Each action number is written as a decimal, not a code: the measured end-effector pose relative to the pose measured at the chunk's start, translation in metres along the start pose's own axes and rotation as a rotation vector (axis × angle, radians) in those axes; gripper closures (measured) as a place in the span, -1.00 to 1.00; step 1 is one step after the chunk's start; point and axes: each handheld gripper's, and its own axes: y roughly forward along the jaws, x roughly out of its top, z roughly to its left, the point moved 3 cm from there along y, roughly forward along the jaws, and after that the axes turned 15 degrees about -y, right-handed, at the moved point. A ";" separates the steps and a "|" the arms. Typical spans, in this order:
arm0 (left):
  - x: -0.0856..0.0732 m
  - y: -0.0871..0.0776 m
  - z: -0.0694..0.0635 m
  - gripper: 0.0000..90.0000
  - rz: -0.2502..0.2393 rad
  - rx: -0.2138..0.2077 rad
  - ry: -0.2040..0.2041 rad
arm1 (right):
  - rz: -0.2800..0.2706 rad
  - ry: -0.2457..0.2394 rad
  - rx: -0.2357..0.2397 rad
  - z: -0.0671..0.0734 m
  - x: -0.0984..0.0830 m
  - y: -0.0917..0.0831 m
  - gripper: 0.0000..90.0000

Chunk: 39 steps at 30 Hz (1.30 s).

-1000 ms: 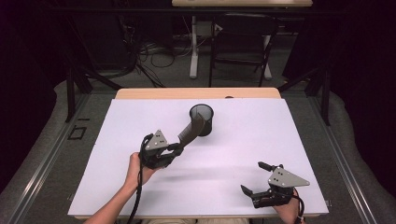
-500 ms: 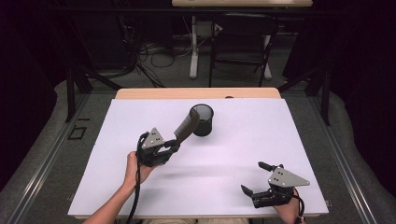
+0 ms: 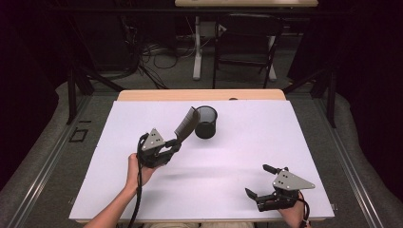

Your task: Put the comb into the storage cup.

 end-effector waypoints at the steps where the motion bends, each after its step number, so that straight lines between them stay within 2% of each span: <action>1: 0.000 0.000 0.001 0.62 -0.003 0.001 -0.001 | 0.003 0.001 -0.001 0.000 0.000 0.000 -0.99; 7: 0.001 0.000 0.002 0.62 -0.028 0.024 -0.006 | 0.013 0.004 -0.008 -0.001 -0.002 0.001 -0.99; 17: 0.007 0.002 0.004 0.62 -0.070 0.028 -0.019 | 0.025 0.014 -0.010 -0.002 -0.004 0.002 -0.99; 31: 0.018 0.003 0.010 0.62 -0.099 0.044 -0.045 | 0.024 0.014 -0.005 -0.002 -0.004 0.002 -0.99; 39: 0.026 0.003 0.010 0.62 -0.111 0.042 -0.043 | 0.028 0.022 -0.002 -0.003 -0.005 0.003 -0.99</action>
